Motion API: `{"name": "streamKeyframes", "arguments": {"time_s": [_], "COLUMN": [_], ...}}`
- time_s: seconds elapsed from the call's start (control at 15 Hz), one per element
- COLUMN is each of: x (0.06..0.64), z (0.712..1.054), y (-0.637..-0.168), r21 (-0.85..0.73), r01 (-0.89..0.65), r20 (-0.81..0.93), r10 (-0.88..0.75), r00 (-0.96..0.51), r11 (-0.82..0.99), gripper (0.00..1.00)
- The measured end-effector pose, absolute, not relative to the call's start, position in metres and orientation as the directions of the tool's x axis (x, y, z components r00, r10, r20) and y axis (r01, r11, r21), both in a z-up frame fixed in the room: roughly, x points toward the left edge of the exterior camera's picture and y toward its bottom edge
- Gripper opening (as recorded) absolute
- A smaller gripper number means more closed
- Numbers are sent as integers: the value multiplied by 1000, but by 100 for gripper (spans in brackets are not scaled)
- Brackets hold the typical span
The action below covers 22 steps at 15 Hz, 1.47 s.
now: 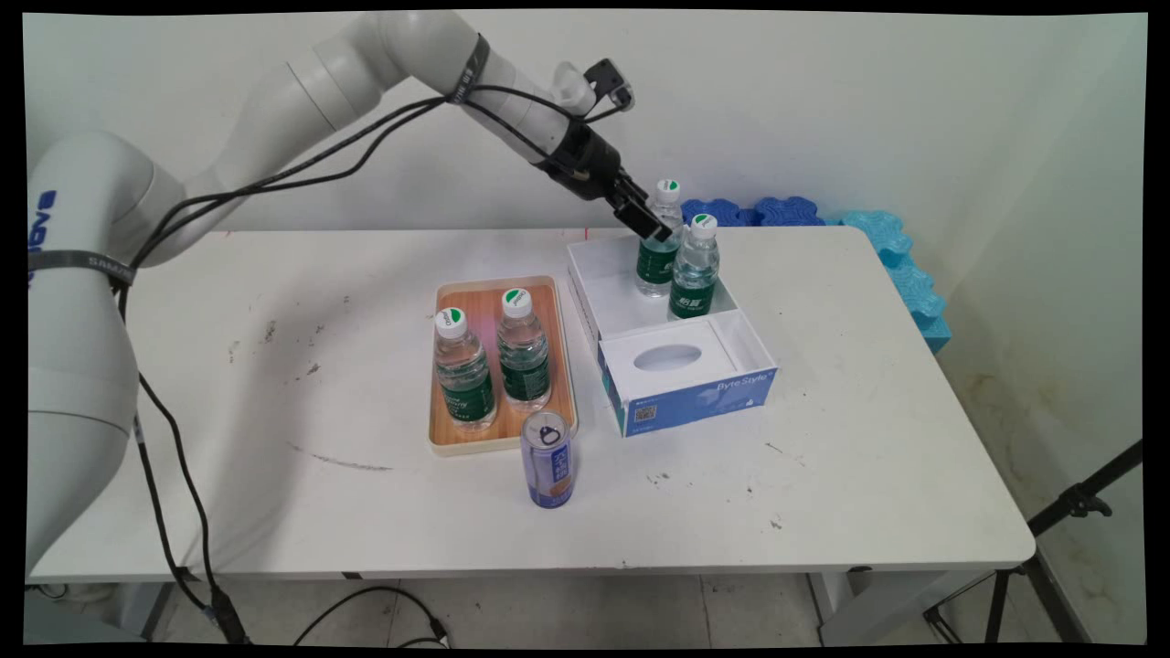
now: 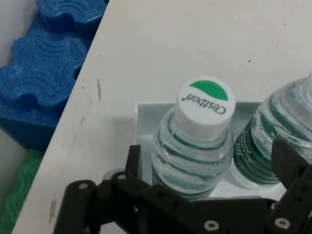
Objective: Pick up the green bottle from the white box, then place the picked object on the tray
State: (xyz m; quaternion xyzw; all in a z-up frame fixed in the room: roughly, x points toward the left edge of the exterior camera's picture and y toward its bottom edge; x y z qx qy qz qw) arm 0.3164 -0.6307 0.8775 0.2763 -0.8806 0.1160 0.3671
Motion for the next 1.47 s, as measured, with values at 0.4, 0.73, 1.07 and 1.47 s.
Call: {"name": "streamKeyframes", "arguments": {"time_s": [0.4,0.73,1.07,1.47], "x": [307,303,303,315], "z": [861,851,849,889], "y": [-639,-643,-641,-627], "r21": [6,-3,-10,-16], "r01": [-580,-575,-569,-572], "r20": [728,733,737,766], "r10": [-401,-389,-379,-357], "r00": [-557,-558,-560,-534], "r11": [815,818,822,820], "gripper": [100,0,0,0]}}
